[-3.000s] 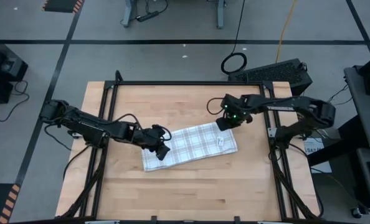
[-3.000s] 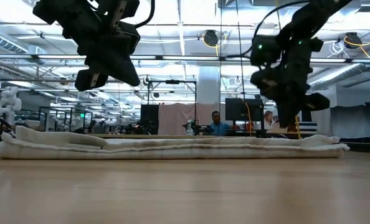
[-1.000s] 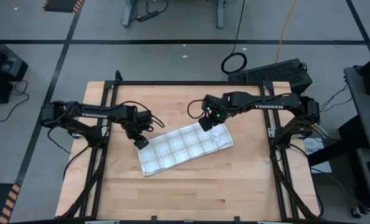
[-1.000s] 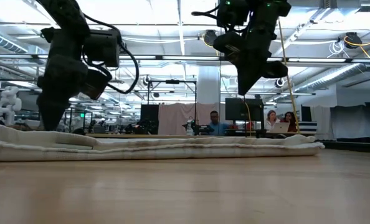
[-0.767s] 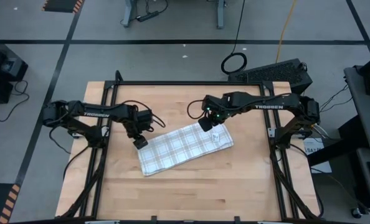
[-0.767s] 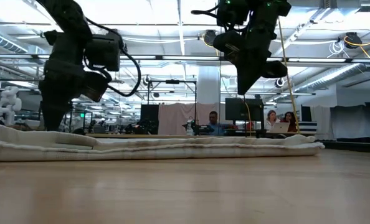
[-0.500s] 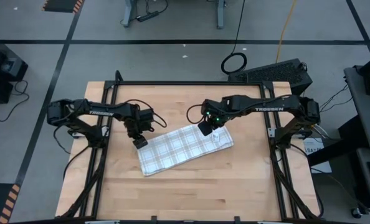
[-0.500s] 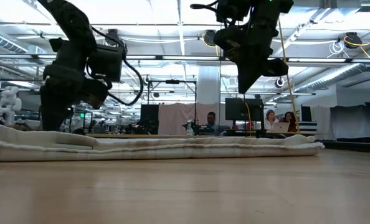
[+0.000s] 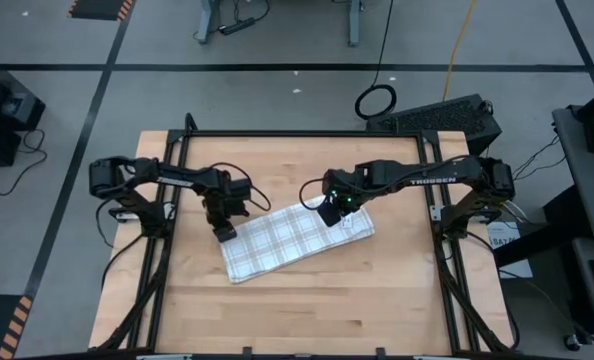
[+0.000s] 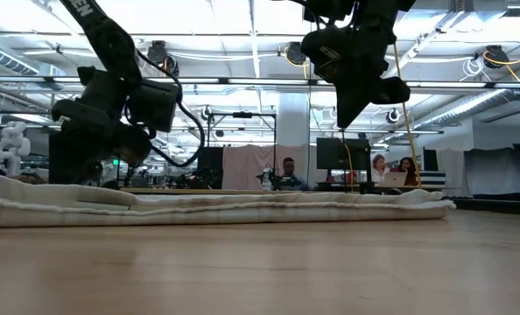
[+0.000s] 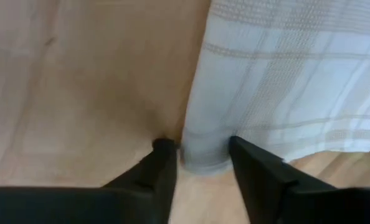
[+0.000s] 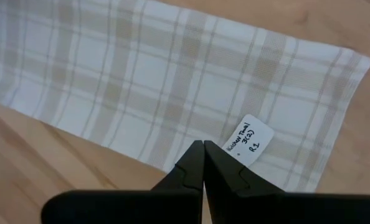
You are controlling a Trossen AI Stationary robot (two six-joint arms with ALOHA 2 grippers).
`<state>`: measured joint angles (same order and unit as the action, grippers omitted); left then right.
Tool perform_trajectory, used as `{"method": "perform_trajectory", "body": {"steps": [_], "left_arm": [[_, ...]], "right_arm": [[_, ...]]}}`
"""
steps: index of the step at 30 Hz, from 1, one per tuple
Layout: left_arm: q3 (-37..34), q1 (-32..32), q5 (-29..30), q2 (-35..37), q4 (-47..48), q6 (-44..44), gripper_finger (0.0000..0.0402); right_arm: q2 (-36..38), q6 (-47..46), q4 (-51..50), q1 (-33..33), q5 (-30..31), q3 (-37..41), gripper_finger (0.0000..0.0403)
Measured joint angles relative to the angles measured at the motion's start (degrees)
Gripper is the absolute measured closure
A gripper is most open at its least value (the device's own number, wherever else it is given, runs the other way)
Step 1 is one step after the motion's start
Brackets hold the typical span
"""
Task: Roll towel
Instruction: Roll the towel
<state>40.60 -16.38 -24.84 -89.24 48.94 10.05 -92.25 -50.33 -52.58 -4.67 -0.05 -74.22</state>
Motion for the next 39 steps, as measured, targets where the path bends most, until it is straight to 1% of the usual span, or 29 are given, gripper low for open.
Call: {"method": "perform_trajectory", "body": {"steps": [4, 6, 7, 8, 13, 19, 22, 25, 27, 29, 34, 37, 39], "left_arm": [[-0.09, -0.01, -0.13, -0.10, -0.42, 0.22, 0.0329], [-0.11, 0.02, -0.88, -0.10, -0.53, 1.70, 0.0373], [-0.11, 0.03, -1.58, -0.10, -0.61, 2.74, 0.0385], [-0.11, 0.04, -2.28, -0.13, -0.63, 3.34, 0.0389], [-0.11, 0.04, -5.80, 0.57, 0.34, 6.20, 0.0393], [-0.11, 1.26, -9.45, 4.85, 3.28, 11.58, 0.0398], [-0.11, 2.75, -10.35, 7.82, 3.58, 15.19, 0.0399], [-0.11, 4.43, -11.19, 9.45, 2.27, 19.08, 0.0399], [-0.09, 5.71, -11.72, 9.84, 1.54, 21.48, 0.0399], [-0.11, 6.99, -12.31, 9.67, 0.63, 24.27, 0.0399], [-0.09, 9.79, -13.12, 9.73, -1.50, 28.69, 0.0400], [-0.11, 11.07, -13.66, 9.91, -3.46, 30.39, 0.0400], [-0.11, 11.64, -14.03, 9.91, -5.54, 31.78, 0.0400]], "right_arm": [[0.00, 0.00, 0.00, -0.04, 0.10, 0.00, 0.0403], [0.00, -0.02, 0.00, -0.04, 0.19, 0.00, 0.0403], [0.00, -0.06, 0.01, -0.04, 0.17, 0.00, 0.0403], [0.00, -0.35, 0.02, -0.03, 0.14, 0.00, 0.0403], [0.28, -4.76, 0.10, 1.38, -0.10, 0.00, 0.0403], [1.85, -11.40, 2.11, 6.25, -0.04, 0.00, 0.0403], [3.07, -14.86, 4.57, 9.58, -0.16, 0.00, 0.0403], [3.50, -21.40, 8.12, 13.01, -0.34, -0.02, 0.0403], [3.50, -26.00, 12.22, 15.64, 0.01, -0.02, 0.0403], [3.39, -29.92, 16.63, 18.60, 1.84, -0.02, 0.0403], [1.39, -40.47, 24.38, 25.88, 10.50, -0.04, 0.0400], [-1.10, -48.52, 28.28, 29.13, 15.68, -0.09, 0.0389], [-3.97, -51.50, 33.25, 30.77, 18.22, -0.09, 0.0377]]}}
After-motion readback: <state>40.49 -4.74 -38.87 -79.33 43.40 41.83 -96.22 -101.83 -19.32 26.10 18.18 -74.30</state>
